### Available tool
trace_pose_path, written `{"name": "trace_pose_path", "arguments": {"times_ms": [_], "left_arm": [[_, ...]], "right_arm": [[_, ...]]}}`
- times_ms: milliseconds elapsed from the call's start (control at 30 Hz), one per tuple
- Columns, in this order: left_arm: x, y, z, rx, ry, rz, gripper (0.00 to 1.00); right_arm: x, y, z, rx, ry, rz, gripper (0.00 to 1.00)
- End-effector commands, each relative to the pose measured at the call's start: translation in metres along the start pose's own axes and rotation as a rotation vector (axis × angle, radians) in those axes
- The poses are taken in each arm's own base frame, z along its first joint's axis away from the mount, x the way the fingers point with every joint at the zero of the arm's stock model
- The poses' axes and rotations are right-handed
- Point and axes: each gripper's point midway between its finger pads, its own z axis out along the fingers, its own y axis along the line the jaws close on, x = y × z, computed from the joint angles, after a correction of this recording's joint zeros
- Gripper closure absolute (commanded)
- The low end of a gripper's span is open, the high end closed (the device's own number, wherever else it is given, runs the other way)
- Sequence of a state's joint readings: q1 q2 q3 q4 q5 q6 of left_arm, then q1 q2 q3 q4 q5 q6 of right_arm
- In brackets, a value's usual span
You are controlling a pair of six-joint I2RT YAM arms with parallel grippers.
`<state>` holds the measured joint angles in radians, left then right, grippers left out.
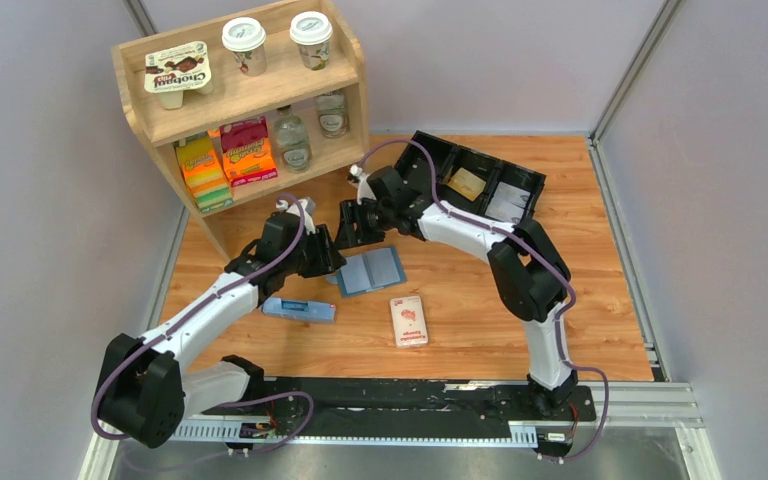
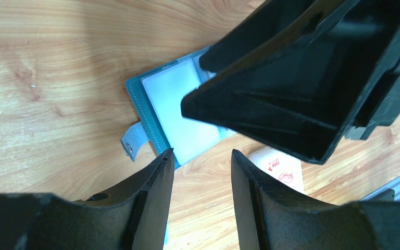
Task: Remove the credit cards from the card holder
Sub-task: Remove the credit card from the card holder.
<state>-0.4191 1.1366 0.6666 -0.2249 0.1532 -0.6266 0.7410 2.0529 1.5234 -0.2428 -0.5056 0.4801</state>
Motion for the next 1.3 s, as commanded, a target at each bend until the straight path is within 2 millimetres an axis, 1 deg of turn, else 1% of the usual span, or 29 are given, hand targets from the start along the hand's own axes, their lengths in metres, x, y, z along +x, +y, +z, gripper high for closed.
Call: {"name": "trace_pose_path", "arguments": {"times_ms": [0, 67, 100, 133, 167, 200, 233, 267, 300, 333, 367, 400, 433, 533, 733, 867, 1133, 1200, 1267], "left_arm": [[-0.007, -0.011, 0.003, 0.048, -0.021, -0.009, 0.48], [-0.005, -0.009, 0.008, 0.029, 0.008, -0.011, 0.47], [0.001, -0.004, 0.012, 0.009, 0.038, -0.014, 0.47], [-0.001, -0.004, 0.013, 0.002, 0.043, -0.008, 0.48], [0.004, 0.000, 0.018, -0.020, 0.075, -0.013, 0.48], [0.003, 0.000, 0.021, -0.023, 0.085, -0.010, 0.47], [0.009, 0.005, 0.026, -0.044, 0.115, -0.014, 0.48], [0.008, 0.005, 0.028, -0.048, 0.122, -0.013, 0.47], [0.013, 0.008, 0.033, -0.064, 0.152, -0.017, 0.47], [0.012, 0.007, 0.035, -0.061, 0.161, -0.017, 0.47], [0.018, 0.010, 0.040, -0.071, 0.189, -0.020, 0.48], [0.017, 0.009, 0.042, -0.070, 0.196, -0.019, 0.47], [0.023, 0.013, 0.045, -0.085, 0.220, -0.021, 0.48], [0.028, 0.017, 0.052, -0.099, 0.252, -0.022, 0.47], [0.038, 0.023, 0.058, -0.117, 0.299, -0.026, 0.47], [0.044, 0.026, 0.059, -0.125, 0.323, -0.035, 0.48], [0.050, 0.027, 0.062, -0.121, 0.350, -0.042, 0.50], [0.050, 0.027, 0.062, -0.120, 0.348, -0.044, 0.50], [0.050, 0.027, 0.062, -0.117, 0.350, -0.043, 0.50]], "right_arm": [[-0.047, -0.018, -0.040, 0.239, -0.142, -0.101, 0.43], [-0.041, -0.046, -0.048, 0.340, -0.134, -0.069, 0.43], [-0.038, -0.056, -0.051, 0.370, -0.130, -0.061, 0.43], [-0.032, -0.062, -0.053, 0.394, -0.121, -0.060, 0.43], [-0.027, -0.069, -0.055, 0.416, -0.111, -0.059, 0.42], [-0.021, -0.073, -0.054, 0.428, -0.092, -0.051, 0.42], [-0.016, -0.077, -0.052, 0.436, -0.076, -0.047, 0.42], [-0.011, -0.081, -0.051, 0.449, -0.059, -0.033, 0.42], [-0.006, -0.084, -0.051, 0.462, -0.047, -0.023, 0.42], [0.000, -0.089, -0.050, 0.479, -0.033, -0.011, 0.42], [0.003, -0.092, -0.050, 0.489, -0.029, -0.004, 0.42], [0.007, -0.094, -0.049, 0.491, -0.021, 0.005, 0.42], [0.012, -0.097, -0.048, 0.494, -0.011, 0.013, 0.42], [0.021, -0.096, -0.044, 0.480, 0.012, 0.024, 0.41], [0.032, -0.087, -0.033, 0.458, 0.044, 0.015, 0.43], [0.040, -0.087, -0.026, 0.466, 0.065, 0.019, 0.44], [0.049, -0.097, -0.024, 0.510, 0.094, 0.024, 0.44], [0.048, -0.098, -0.027, 0.530, 0.087, 0.024, 0.44], [0.046, -0.096, -0.030, 0.534, 0.072, 0.016, 0.44]]}}
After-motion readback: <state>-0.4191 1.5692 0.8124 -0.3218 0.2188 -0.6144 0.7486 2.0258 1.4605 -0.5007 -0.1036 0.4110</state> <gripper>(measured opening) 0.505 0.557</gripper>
